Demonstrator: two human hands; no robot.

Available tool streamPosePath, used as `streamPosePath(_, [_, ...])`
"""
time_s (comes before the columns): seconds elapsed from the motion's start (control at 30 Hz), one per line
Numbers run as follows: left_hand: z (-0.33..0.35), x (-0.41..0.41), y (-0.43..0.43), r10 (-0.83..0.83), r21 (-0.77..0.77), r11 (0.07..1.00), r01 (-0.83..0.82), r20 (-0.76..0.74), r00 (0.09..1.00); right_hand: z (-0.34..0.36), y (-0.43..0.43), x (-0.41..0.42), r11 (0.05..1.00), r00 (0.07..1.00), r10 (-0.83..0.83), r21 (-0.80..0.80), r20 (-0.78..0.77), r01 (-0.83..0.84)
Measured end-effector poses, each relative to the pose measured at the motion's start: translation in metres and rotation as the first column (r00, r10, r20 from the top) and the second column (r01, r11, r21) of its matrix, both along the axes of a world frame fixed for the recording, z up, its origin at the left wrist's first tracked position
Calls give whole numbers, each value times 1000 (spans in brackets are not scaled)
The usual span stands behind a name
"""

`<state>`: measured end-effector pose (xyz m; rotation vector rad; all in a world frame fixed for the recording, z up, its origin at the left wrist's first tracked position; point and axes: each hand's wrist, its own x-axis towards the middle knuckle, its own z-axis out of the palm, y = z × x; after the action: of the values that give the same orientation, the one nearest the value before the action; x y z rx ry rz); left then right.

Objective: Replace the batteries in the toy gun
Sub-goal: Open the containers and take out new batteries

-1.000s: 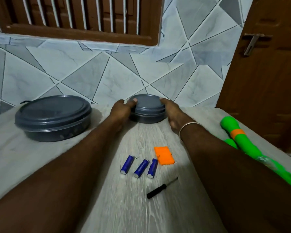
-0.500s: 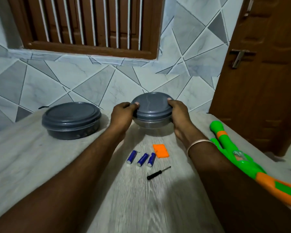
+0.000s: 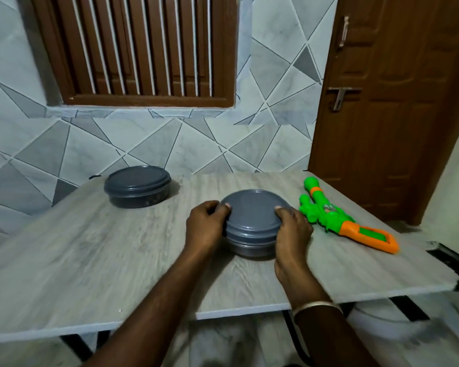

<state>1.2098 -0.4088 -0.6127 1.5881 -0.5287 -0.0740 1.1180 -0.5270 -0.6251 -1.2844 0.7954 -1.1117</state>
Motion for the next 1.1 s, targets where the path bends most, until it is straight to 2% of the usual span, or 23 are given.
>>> streamPosePath(0.13, [-8,-16,1,9,65,998,-7,-35,999,-11,8,-15,996,995,66,59,78,-70])
streamPosePath(0.5, [-19,-33,-3,18,99,995,-12,-53,998,-13,4,-36,998,998,55,28,30,-56])
streamPosePath(0.57, [-14,-29,-6,10,149,989,-1,-58,998,-13,4,-37,998,998,57,22,13,-57])
streamPosePath(0.63, [-4,-25,-7,-26,263,964,38,-47,999,-14,5,-38,998,999,52,17,3,-52])
streamPosePath(0.73, [9,-18,-16,-61,393,917,61,-13,998,-15,6,-40,999,999,42,-7,5,-42])
streamPosePath(0.9, [22,-14,-38,12,550,833,-63,95,995,-16,7,-42,998,999,48,-52,-3,-48])
streamPosePath(1.0, [22,-16,-46,51,587,791,-173,218,975,-16,8,-43,997,998,53,-56,27,-52])
streamPosePath(1.1, [20,-17,-52,52,617,759,-208,261,964,-15,6,-44,998,998,34,-45,50,-32])
